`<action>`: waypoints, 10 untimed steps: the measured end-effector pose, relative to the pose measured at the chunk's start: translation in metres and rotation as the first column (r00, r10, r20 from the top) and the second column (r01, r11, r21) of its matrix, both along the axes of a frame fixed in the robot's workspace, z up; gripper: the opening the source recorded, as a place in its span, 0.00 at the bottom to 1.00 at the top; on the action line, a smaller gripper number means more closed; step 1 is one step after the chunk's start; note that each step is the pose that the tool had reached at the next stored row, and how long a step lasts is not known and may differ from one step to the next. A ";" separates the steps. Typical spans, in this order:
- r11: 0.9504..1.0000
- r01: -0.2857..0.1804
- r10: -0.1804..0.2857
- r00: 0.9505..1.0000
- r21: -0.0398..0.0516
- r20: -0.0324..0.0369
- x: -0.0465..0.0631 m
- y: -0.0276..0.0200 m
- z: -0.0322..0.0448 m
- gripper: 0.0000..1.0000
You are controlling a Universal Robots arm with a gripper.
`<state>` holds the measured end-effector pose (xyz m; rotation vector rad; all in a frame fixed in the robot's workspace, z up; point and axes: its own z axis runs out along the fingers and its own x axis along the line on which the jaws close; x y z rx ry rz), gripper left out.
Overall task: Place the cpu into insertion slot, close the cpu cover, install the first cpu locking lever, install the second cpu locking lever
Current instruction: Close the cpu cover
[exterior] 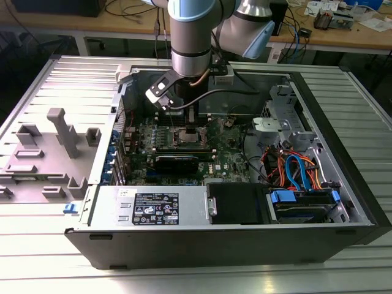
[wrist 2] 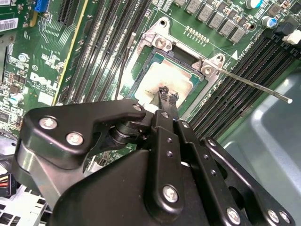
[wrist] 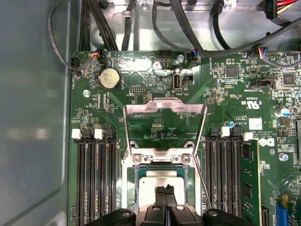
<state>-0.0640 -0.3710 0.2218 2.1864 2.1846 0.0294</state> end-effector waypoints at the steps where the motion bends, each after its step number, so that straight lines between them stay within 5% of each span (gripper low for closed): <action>1: 1.000 0.000 0.000 1.000 0.000 0.000 0.000 0.0000 0.0002 0.11; 10: 1.000 0.000 0.000 1.000 0.000 0.000 0.000 0.0000 0.0039 0.11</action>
